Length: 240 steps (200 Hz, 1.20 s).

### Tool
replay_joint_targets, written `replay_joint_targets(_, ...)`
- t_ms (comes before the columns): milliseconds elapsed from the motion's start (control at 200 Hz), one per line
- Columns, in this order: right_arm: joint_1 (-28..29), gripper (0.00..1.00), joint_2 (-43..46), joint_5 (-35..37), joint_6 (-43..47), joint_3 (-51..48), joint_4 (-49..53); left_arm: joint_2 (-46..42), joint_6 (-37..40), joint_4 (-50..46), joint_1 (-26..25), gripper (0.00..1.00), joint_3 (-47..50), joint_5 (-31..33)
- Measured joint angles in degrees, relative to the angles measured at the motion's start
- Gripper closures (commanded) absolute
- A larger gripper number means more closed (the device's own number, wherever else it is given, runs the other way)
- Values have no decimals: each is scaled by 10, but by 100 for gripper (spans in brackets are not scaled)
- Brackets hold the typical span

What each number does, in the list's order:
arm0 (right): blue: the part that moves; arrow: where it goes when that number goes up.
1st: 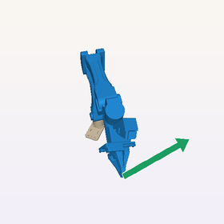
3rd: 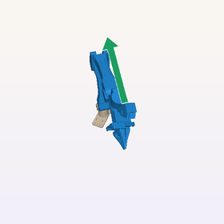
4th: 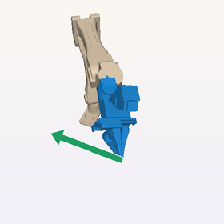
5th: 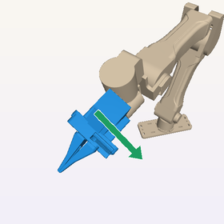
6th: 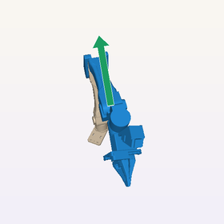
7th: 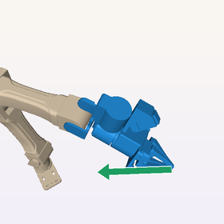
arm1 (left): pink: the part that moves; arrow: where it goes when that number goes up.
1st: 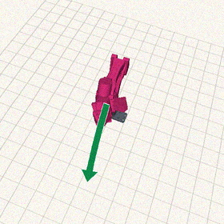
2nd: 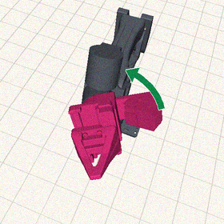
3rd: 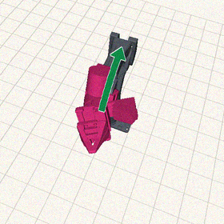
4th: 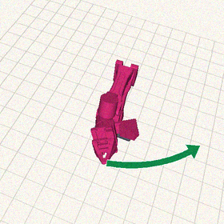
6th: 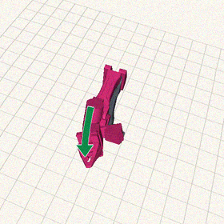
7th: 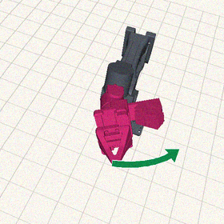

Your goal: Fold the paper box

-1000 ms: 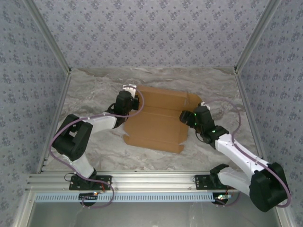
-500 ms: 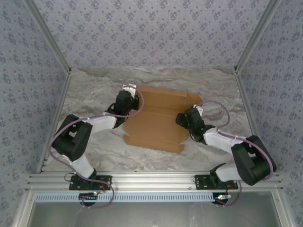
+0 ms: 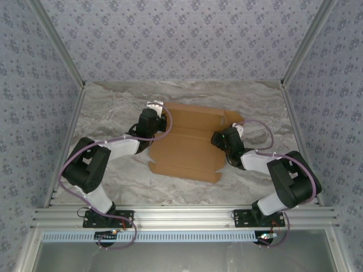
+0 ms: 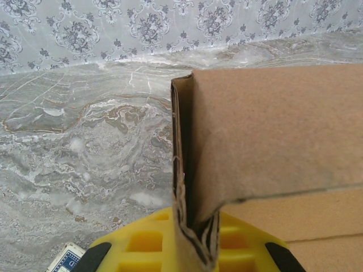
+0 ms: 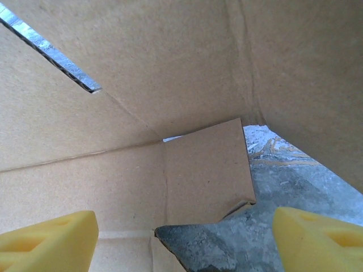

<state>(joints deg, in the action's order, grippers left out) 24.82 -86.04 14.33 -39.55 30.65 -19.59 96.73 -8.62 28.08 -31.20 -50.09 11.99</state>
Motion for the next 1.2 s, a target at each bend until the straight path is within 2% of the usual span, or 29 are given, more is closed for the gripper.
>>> replay_joint_targets(650,2,49,-11,-68,93,-12,-106,0,0,0,0,100,0,0)
replay_joint_targets(899,6,53,-26,-101,132,-9,-108,0,0,0,0,100,1,1)
replay_joint_targets(1199,5,52,-71,-143,187,27,-93,0,0,-1,2,100,5,12)
